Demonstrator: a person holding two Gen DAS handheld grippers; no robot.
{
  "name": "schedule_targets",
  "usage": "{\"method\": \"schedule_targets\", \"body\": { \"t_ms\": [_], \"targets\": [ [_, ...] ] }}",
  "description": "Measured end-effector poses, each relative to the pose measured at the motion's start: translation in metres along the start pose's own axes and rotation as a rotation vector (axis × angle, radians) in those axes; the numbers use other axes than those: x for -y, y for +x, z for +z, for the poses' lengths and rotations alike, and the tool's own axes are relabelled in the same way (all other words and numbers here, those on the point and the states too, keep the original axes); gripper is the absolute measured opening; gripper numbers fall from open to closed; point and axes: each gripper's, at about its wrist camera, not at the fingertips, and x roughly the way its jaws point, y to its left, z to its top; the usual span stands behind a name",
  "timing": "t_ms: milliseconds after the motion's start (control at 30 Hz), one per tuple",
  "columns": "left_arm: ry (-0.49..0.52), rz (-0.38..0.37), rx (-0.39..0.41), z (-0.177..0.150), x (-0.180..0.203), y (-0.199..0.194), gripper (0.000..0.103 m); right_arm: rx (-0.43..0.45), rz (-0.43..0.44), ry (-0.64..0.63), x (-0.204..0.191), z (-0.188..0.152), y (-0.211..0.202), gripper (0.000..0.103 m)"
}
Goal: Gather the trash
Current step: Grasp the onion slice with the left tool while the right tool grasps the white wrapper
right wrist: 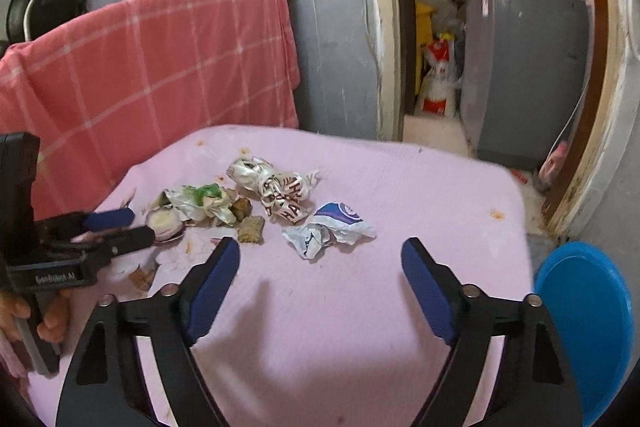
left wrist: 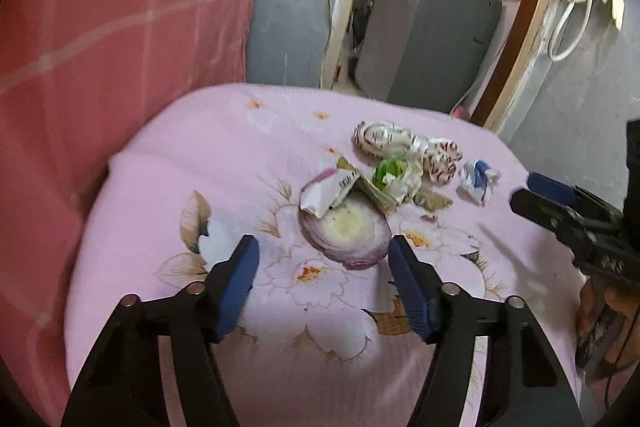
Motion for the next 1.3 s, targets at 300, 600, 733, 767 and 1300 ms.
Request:
{"method": "schedule_targets", "body": {
  "t_ms": [300, 600, 733, 767, 1300],
  "targets": [
    [0.048, 0.012, -0.018, 0.007, 0.013, 0.016, 0.060, -0.124, 0.036, 0.065, 0.013, 0.013, 0.034, 0.054],
    [0.101, 0.062, -0.034, 0.008, 0.023, 0.027, 0.042, -0.129, 0.062, 0.082, 0.015, 0.009, 0.033, 0.028],
    [0.107, 0.056, -0.034, 0.006, 0.023, 0.027, 0.036, -0.127, 0.070, 0.065, 0.011, 0.009, 0.033, 0.020],
    [0.105, 0.056, -0.033, 0.005, 0.023, 0.026, 0.036, -0.123, 0.071, 0.062, 0.010, 0.008, 0.032, 0.018],
    [0.029, -0.012, 0.029, -0.017, 0.032, -0.019, 0.032, 0.105, 0.139, 0.065, 0.002, -0.025, -0.041, 0.013]
  ]
}}
